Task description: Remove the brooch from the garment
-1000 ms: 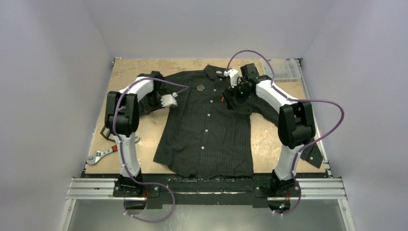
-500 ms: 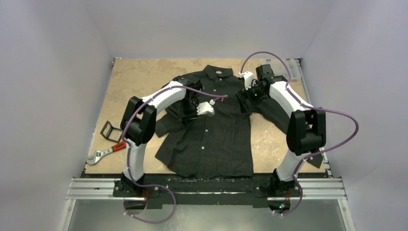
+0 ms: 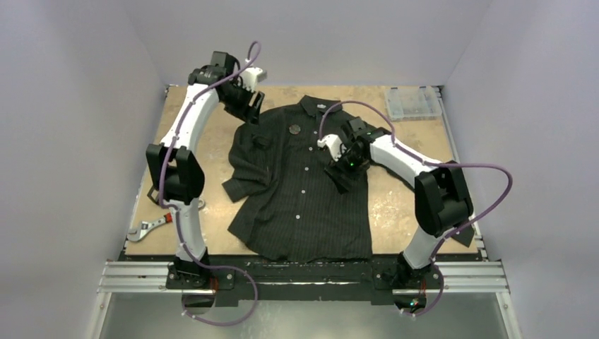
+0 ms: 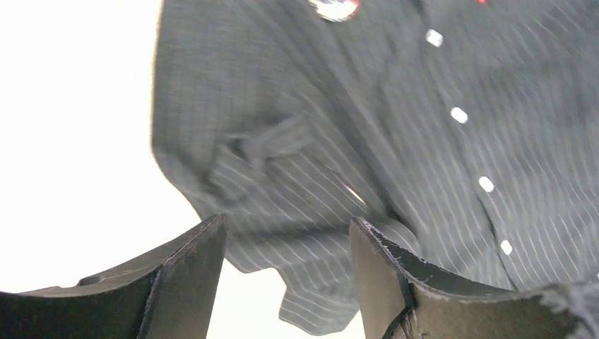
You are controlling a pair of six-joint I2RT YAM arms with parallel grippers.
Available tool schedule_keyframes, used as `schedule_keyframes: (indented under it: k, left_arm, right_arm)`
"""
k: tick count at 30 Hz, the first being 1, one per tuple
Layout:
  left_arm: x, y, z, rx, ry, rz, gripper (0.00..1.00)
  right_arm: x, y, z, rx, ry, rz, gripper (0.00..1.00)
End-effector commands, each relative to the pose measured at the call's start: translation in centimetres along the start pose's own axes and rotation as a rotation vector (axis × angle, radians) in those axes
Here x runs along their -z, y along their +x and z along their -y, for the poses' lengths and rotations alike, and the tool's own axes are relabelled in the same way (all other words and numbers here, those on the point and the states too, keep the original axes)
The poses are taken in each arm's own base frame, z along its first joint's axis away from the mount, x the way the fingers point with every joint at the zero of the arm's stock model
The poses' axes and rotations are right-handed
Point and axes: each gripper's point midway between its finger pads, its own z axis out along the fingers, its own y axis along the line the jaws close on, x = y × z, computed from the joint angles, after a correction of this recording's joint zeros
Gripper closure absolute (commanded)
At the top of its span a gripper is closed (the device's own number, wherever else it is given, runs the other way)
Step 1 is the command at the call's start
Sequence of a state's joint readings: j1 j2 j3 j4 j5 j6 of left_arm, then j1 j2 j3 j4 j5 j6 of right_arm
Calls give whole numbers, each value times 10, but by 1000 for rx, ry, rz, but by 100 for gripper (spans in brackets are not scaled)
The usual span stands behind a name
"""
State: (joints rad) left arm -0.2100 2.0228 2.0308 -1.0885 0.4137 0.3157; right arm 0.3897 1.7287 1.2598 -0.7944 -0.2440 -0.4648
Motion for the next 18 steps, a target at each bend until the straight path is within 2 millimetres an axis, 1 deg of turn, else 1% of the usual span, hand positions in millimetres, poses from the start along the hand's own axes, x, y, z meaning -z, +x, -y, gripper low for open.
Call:
schedule_keyframes:
  k: [1, 3, 5, 7, 8, 10, 11, 12, 13, 15, 16, 17, 18]
  left_arm:
    - [-38, -1, -41, 146, -170, -61, 36]
    - [-52, 11, -62, 168, -241, -120, 36]
    - [-59, 21, -74, 178, -275, -167, 36]
    - [-62, 26, -78, 188, -279, -176, 37]
    - [-62, 27, -78, 185, -276, -173, 37]
    - [-60, 28, -75, 174, -265, -167, 37]
    - [-60, 28, -74, 168, -264, -165, 37]
    - [-61, 30, -75, 161, -269, -167, 37]
    - [-62, 30, -77, 157, -280, -170, 37]
    - [-65, 31, -83, 159, -315, -184, 37]
    - [-68, 33, -85, 168, -331, -200, 36]
    - [-71, 35, -88, 180, -348, -218, 36]
    - [-76, 38, -88, 195, -352, -241, 36]
  right_arm:
    - [-18, 12, -20, 100, -14, -74, 24]
    - [-30, 19, -29, 136, -28, -125, 33]
    - [-43, 26, -29, 169, -14, -179, 41]
    - [-53, 30, -24, 184, -6, -216, 50]
    - [-58, 32, -23, 186, -11, -227, 52]
    - [-62, 40, -13, 181, 22, -262, 56]
    - [-63, 46, -4, 170, 51, -278, 57]
    - [-62, 53, 10, 148, 81, -293, 57]
    - [-60, 62, 27, 117, 108, -312, 57]
    - [-54, 77, 68, 52, 163, -357, 57]
    - [-49, 82, 90, 23, 199, -370, 58]
    - [-45, 80, 111, 3, 238, -373, 58]
    - [-41, 79, 124, -10, 253, -373, 58]
